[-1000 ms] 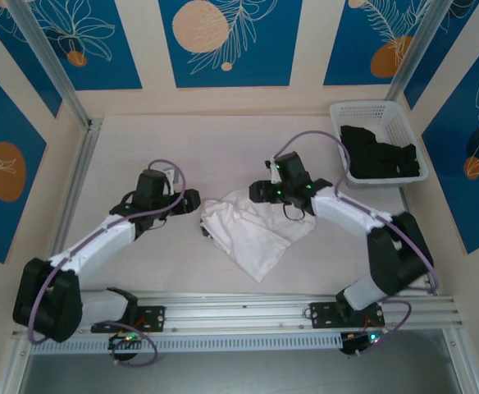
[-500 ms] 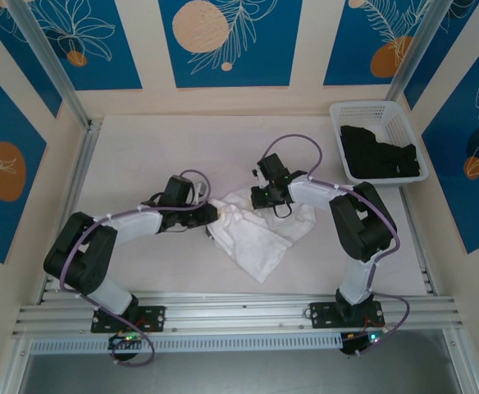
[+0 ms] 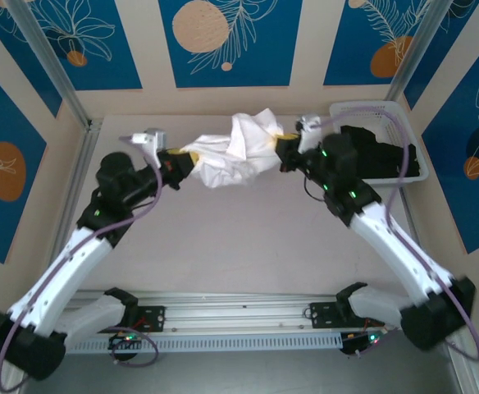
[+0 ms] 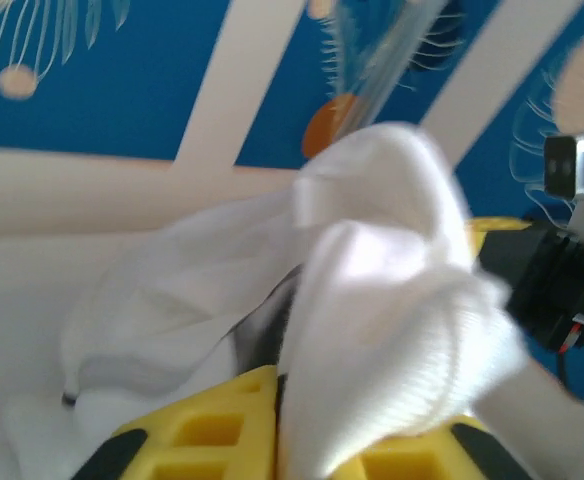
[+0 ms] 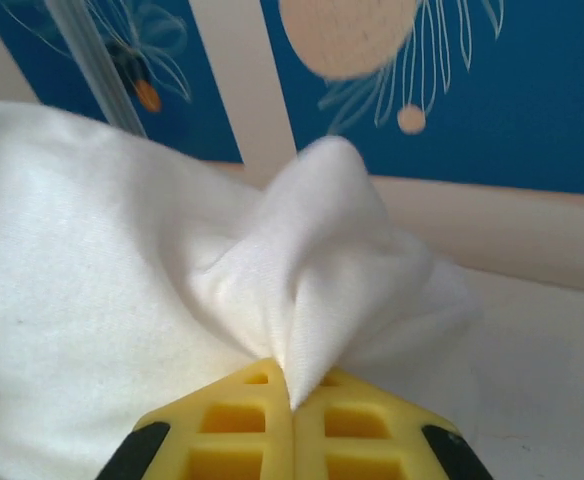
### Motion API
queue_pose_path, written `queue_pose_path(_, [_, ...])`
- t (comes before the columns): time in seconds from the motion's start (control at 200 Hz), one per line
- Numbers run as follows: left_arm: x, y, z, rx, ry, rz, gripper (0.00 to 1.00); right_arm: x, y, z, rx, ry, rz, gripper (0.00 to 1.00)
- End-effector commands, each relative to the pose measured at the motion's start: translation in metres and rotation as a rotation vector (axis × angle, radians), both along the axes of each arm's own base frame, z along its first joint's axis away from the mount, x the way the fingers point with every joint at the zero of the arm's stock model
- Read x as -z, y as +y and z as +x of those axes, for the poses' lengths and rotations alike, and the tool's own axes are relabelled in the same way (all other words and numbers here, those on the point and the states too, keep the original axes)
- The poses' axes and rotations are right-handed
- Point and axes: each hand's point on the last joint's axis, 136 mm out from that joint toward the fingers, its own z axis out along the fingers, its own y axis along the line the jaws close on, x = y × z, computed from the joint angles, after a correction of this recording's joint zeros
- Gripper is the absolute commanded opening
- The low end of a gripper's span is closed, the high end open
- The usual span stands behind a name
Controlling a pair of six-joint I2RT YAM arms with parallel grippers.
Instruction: Fold the inside-out t-shirt
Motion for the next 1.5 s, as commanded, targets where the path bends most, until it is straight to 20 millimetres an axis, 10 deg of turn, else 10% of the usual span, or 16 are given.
queue_pose_path(0.0, [0.091, -0.010, -0.028, 0.104, 0.165, 0.101, 0.47, 0.081, -0.017, -0.022, 0.044, 0.150, -0.011, 0.29])
queue_pose_path(0.17, [0.162, 0.011, -0.049, 0.053, 0.331, 0.211, 0.73, 0.174, -0.039, -0.057, 0.101, 0.375, -0.053, 0.55])
queue_pose_path(0.52, [0.215, -0.010, -0.031, 0.077, 0.551, 0.260, 0.75, 0.187, 0.015, -0.065, -0.041, 0.408, -0.087, 0.59])
queue_pose_path(0.87, [0.275, -0.057, -0.025, 0.138, 0.624, 0.547, 0.67, 0.269, 0.055, -0.038, 0.038, 0.608, -0.330, 0.59])
queue_pose_path(1.0, [0.298, -0.050, -0.018, 0.083, 0.656, 0.632, 0.56, 0.290, 0.062, -0.028, 0.046, 0.646, -0.350, 0.42])
queue_pose_path(1.275, [0.277, -0.051, -0.005, 0.059, 0.587, 0.596, 0.01, 0.253, 0.047, -0.026, 0.045, 0.545, -0.318, 0.01])
queue_pose_path(1.495, [0.221, -0.051, -0.006, 0.065, 0.435, 0.469, 0.00, 0.191, 0.036, -0.046, -0.072, 0.441, -0.126, 0.00])
